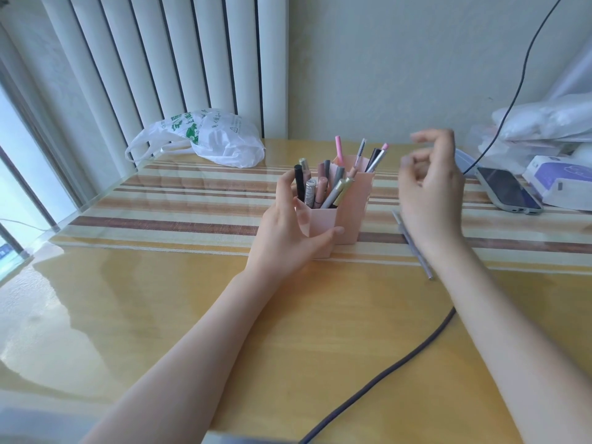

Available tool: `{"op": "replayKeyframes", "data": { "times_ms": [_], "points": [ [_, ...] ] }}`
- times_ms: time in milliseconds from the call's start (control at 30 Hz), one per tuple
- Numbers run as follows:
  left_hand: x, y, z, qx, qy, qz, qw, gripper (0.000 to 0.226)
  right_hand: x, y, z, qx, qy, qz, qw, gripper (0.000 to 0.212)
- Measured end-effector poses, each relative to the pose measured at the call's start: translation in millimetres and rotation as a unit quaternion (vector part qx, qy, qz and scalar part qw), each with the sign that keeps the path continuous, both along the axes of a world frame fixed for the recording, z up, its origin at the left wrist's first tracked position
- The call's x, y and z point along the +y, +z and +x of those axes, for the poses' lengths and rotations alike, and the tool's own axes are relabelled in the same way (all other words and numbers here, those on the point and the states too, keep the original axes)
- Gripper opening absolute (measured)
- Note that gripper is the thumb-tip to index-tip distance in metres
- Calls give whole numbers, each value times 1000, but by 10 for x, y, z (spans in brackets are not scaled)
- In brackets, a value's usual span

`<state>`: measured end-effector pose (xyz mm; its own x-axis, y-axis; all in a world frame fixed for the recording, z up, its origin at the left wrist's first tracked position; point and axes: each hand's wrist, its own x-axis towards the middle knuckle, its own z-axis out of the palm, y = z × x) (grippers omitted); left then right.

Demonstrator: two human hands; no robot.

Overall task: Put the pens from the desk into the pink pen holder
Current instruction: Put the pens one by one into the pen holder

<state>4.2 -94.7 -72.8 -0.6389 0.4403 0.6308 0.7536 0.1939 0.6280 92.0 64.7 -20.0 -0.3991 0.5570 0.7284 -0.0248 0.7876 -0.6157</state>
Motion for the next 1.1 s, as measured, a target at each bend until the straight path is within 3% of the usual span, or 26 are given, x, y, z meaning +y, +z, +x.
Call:
{"op": "replayKeyframes", "data": {
  "times_ms": [100,200,267,400,500,567,633,667,733,800,867,967,1033,1100],
  "points": [
    [3,-7,-11,-1,2,-1,1000,92,237,-109,26,-227,-78,-36,970,42],
    [1,-8,-9,0,2,-1,1000,91,308,-244,20,-481,-101,-41,870,47],
    [0,-6,-7,0,2,-2,1000,91,294,-299,-5,-553,-99,-45,826,44],
    [5,-7,-8,1,1,-3,1000,91,316,-334,-46,-550,-55,-28,833,54],
    [5,-15,-15,1,1,-3,1000,90,357,-258,-11,-515,-47,-74,853,38],
    [8,-16,-14,2,1,-4,1000,90,395,-199,9,-443,-11,-141,885,19],
    [11,-14,-11,5,2,-5,1000,89,427,-155,-3,-335,35,-247,909,19],
    [8,-13,-12,7,2,-5,1000,89,417,-118,-5,-266,69,-326,904,23],
    [3,-13,-11,11,2,-6,1000,89,380,-28,9,-131,164,-476,854,27],
    [-2,-12,-12,15,1,-6,1000,91,345,60,65,-97,242,-531,806,25],
    [0,-13,-16,18,0,-6,1000,92,311,93,105,-139,276,-504,807,14],
    [7,-17,-21,14,0,-4,1000,92,261,53,86,-185,204,-349,896,18],
    [8,-20,-13,10,-2,-3,1000,92,220,43,46,-151,121,-231,954,29],
    [11,-22,-1,9,-1,-2,1000,92,172,84,35,-76,118,-205,969,26]
  ]
}}
